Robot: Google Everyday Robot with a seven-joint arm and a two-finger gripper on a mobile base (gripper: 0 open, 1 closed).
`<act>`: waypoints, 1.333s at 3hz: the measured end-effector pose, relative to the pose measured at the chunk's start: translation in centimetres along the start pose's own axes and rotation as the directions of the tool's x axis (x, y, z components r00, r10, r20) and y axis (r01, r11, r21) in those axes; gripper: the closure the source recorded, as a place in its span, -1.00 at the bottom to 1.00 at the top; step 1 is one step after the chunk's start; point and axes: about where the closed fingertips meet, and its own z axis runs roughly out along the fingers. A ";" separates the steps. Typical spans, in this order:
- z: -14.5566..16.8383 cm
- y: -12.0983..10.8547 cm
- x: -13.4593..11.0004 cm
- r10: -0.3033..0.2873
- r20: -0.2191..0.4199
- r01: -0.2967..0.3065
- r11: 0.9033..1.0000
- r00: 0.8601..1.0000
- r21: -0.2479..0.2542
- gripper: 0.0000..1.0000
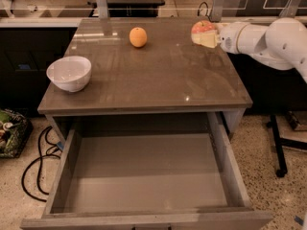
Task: Place apple into top drawer
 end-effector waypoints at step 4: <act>-12.4 11.9 -0.8 -0.094 0.036 0.096 0.994 0.995 -0.061 1.00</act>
Offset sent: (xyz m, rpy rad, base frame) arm -0.1403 -0.0113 0.0186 -0.0750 -0.0318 0.0412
